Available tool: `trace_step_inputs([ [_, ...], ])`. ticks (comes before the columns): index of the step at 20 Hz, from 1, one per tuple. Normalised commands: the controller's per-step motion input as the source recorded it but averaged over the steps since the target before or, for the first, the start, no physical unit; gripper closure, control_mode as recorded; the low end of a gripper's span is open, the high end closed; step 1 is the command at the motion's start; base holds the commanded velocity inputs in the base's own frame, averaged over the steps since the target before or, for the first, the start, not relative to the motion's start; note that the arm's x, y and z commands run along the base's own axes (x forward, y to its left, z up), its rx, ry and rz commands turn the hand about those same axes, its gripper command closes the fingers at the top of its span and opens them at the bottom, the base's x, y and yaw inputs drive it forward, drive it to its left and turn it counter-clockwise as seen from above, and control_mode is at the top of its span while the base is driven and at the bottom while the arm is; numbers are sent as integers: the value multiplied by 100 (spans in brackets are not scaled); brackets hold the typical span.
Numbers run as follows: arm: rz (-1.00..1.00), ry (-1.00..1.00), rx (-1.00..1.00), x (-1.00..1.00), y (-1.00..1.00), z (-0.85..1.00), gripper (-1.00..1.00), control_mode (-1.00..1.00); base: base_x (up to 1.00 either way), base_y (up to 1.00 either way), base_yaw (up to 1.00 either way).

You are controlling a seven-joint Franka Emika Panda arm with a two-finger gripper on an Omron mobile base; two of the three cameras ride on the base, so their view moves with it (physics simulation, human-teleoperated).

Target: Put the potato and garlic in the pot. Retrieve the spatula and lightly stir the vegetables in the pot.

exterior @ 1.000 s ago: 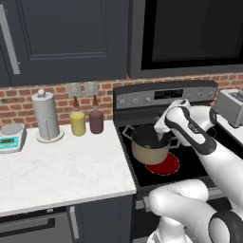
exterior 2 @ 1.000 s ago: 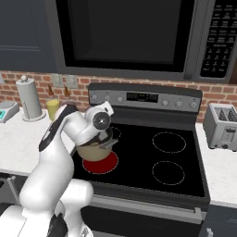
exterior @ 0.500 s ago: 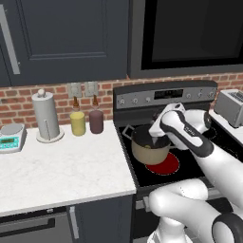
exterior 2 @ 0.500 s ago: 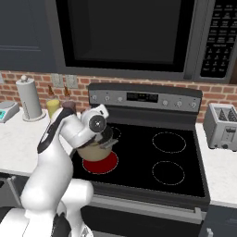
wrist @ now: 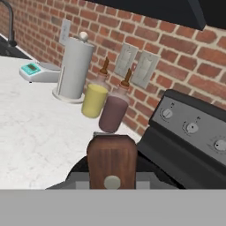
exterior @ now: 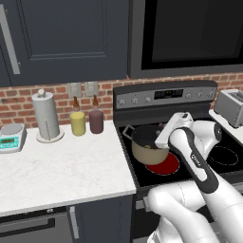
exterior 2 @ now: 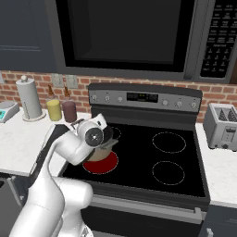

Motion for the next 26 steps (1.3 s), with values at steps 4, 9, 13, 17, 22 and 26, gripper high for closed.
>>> trace_step_inputs([
  [4, -4, 5, -7, -10, -10, 7, 100, -100, 0, 0, 0],
  [9, -9, 12, -6, -9, -22, 23, 100, -100, 0, 0, 0],
  [13, -9, 9, -3, -24, -22, 25, 100, -100, 0, 0, 0],
  [17, -2, 1, -4, -7, 0, 28, 100, -100, 0, 0, 0],
  [22, 0, 0, -1, -5, 0, 29, 100, -100, 0, 0, 0],
  [26, 1, -2, 1, 0, 0, 0, 100, -100, 0, 0, 0],
])
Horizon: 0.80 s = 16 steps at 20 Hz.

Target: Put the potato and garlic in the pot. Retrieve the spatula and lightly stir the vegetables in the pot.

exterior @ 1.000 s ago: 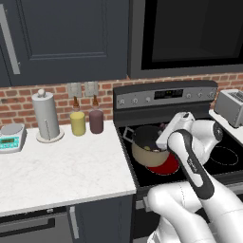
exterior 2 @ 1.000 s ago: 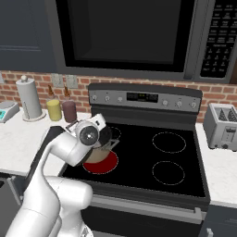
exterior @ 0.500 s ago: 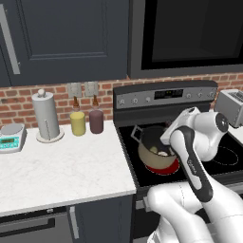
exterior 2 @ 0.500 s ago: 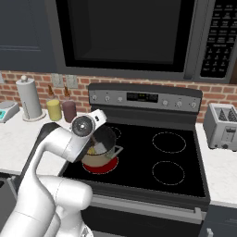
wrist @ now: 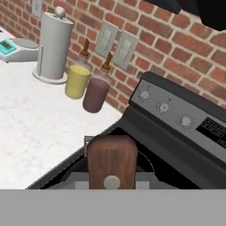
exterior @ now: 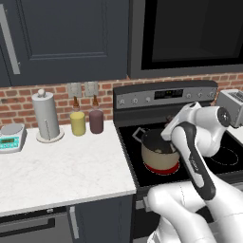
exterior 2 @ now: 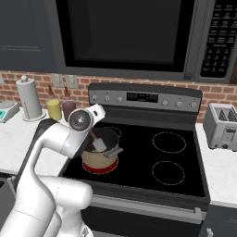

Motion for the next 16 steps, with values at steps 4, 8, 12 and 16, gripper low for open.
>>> trace_step_inputs([
  [4, 2, -6, 13, 0, 0, -10, 100, -100, 0, 0, 0],
  [8, 2, -2, 21, 0, 8, -29, 100, -100, 0, 0, 0],
  [12, 0, 0, 15, 8, 12, -34, 100, -100, 0, 0, 0],
  [16, 0, 0, 7, 37, 2, -27, 100, -100, 0, 0, 0],
])
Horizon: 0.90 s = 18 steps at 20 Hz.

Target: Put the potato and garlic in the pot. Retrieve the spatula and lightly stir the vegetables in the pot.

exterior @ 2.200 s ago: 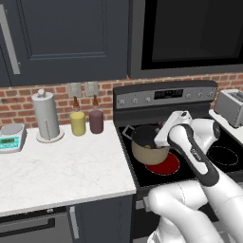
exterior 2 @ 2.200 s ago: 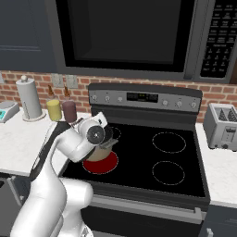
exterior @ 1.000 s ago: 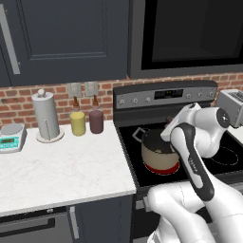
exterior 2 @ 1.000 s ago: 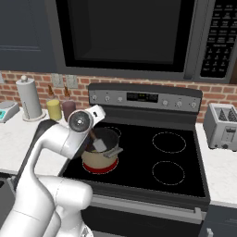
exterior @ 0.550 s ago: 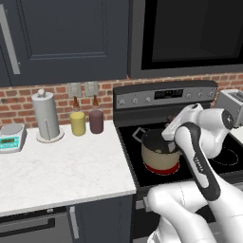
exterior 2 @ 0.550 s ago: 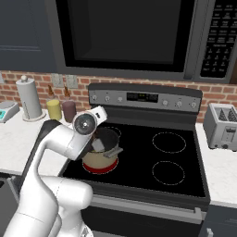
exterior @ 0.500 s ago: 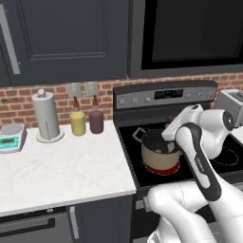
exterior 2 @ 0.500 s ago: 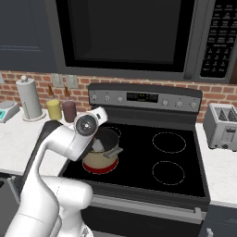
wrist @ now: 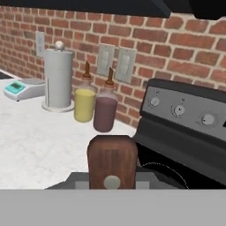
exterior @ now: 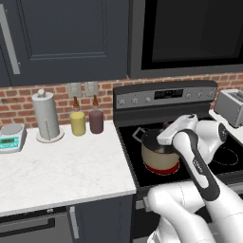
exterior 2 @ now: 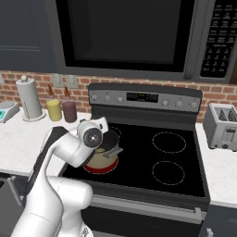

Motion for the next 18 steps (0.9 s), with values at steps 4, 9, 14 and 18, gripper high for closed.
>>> trace_step_inputs([
  [4, 0, 0, 0, 48, 0, -39, 100, -100, 0, 0, 0],
  [9, -5, -1, -8, 19, -8, -29, 100, -100, 0, 0, 0],
  [14, -6, -2, -16, 0, -6, -19, 100, -100, 0, 0, 0],
  [18, 0, -16, -15, 0, 4, -15, 100, -100, 0, 0, 0],
])
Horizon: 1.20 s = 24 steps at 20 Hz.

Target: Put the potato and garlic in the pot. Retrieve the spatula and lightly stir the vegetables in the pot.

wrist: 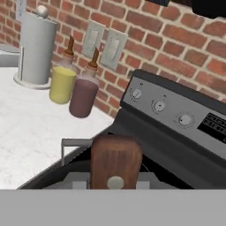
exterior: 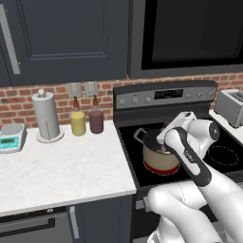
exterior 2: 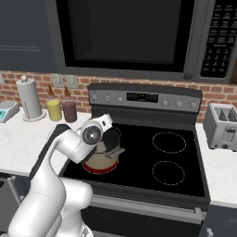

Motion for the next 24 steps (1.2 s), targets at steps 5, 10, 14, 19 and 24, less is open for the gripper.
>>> trace_step_inputs([
  [5, 0, -18, -5, 0, 14, -6, 100, -100, 0, 0, 0],
  [10, 0, 6, 1, 0, 6, -36, 100, -100, 0, 0, 0],
  [14, 0, 23, 6, 0, 2, -41, 100, -100, 0, 0, 0],
  [19, 0, 11, 7, -1, 9, -39, 100, -100, 0, 0, 0],
  [24, 0, 1, 16, -21, 20, -6, 100, -100, 0, 0, 0],
])
